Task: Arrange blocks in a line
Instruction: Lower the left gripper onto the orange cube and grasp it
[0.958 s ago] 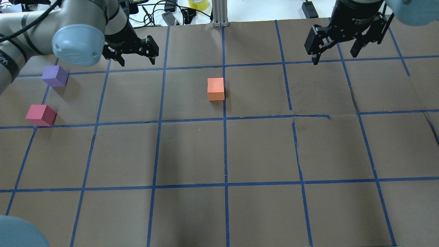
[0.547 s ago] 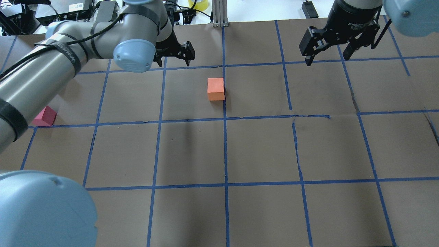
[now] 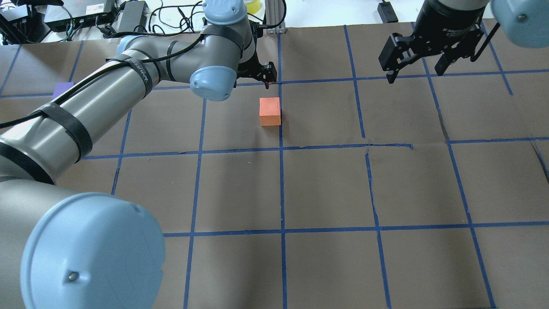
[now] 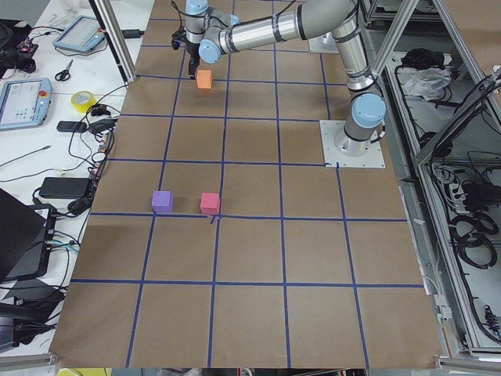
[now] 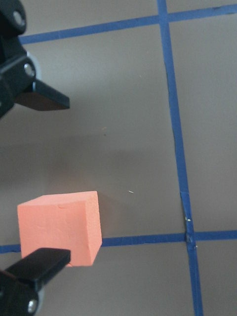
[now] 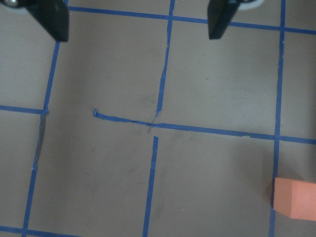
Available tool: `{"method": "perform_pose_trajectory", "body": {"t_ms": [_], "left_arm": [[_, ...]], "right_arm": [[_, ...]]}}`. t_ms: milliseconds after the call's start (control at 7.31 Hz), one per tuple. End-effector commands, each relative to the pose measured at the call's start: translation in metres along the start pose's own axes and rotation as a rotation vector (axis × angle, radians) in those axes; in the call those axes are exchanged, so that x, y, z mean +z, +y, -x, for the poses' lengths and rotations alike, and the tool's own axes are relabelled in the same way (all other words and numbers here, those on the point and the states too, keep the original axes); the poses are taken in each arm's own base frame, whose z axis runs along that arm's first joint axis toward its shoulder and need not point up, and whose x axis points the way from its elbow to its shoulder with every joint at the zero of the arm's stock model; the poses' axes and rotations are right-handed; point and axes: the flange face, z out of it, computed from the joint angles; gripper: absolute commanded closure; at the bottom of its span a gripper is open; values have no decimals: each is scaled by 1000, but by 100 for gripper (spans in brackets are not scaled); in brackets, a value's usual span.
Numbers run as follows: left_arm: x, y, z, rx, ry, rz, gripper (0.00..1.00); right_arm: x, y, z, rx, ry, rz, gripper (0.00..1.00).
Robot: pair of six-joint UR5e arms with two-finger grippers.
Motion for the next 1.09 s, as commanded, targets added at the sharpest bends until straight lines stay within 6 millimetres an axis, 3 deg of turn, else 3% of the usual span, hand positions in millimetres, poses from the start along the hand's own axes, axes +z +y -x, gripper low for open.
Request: {"method": "perform_pose_trajectory", "body": {"t_ms": [0, 411, 958], "left_arm": [[23, -2, -19, 20, 4, 9, 0], [45, 8, -33, 38, -3, 66, 0], [69, 15, -33, 44, -10, 121, 0]], "right_arm": [[4, -4, 4, -16, -9, -3, 0], [7, -6, 1, -14, -1, 1, 0], [9, -6, 0, -13, 2, 3, 0]]}}
